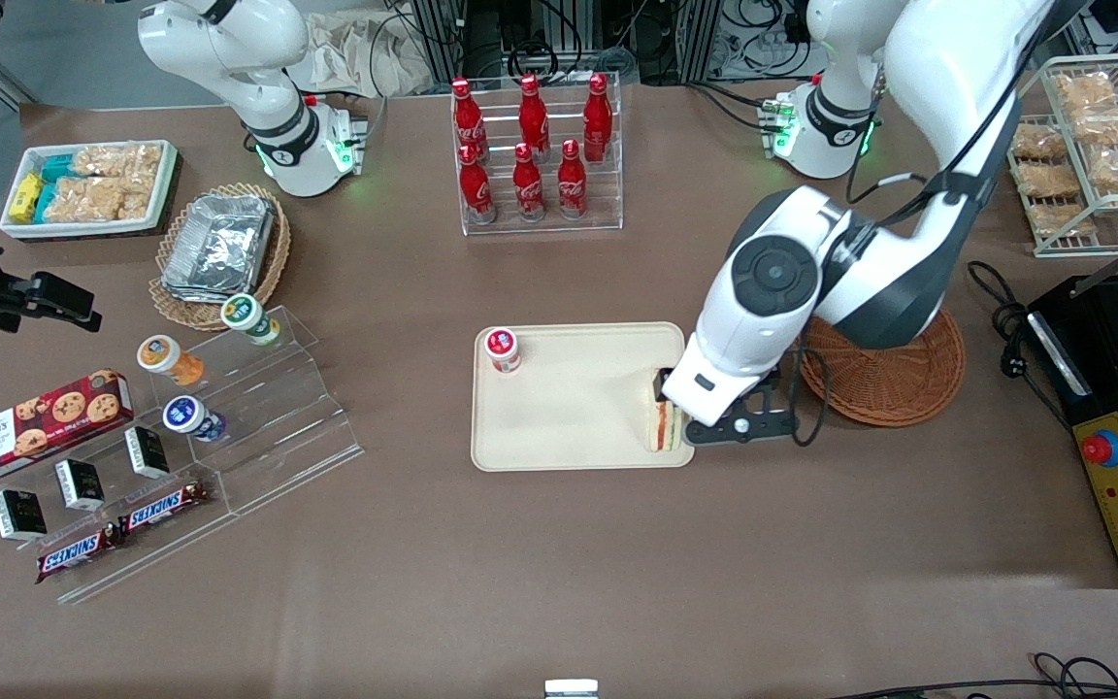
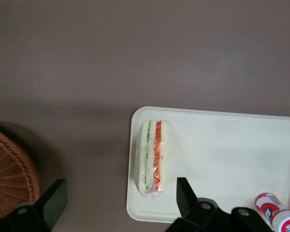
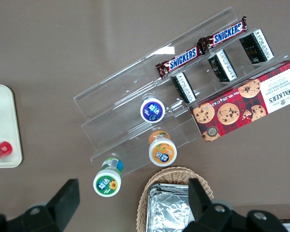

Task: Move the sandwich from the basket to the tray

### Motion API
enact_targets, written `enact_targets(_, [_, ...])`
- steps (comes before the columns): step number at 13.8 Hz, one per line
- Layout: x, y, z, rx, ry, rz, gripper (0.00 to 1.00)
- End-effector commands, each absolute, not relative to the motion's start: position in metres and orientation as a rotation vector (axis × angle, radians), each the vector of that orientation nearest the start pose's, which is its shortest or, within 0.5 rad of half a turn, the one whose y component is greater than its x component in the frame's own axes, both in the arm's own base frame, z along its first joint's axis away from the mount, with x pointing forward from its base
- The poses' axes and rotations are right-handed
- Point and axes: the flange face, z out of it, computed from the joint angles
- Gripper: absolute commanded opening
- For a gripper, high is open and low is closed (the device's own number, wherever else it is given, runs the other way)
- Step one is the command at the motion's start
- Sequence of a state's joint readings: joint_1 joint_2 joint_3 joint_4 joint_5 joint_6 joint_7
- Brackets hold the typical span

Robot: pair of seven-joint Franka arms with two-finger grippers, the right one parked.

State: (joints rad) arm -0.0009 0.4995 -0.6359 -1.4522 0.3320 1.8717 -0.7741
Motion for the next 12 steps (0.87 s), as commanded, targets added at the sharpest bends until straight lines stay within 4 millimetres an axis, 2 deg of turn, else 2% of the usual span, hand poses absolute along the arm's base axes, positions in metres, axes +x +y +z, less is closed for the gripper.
enact_targets(1, [0.612,-0.294,0.464,-3.107,-0.224,-0.103,1.00])
enact_targets(3, [0.617,-0.276,0.475,-3.105,-0.247,-0.129,1.00])
enact_targets(6, [0.618,-0.223,0.491,-3.101,-0.123,-0.055,1.00])
enact_targets(8, [0.626,-0.167,0.507,-3.109,-0.114,-0.043,1.00])
enact_targets(10, [0.627,-0.112,0.522,-3.123,-0.045,-0.006,1.00])
enact_targets(12, [0.625,-0.064,0.533,-3.137,-0.014,0.023,1.00])
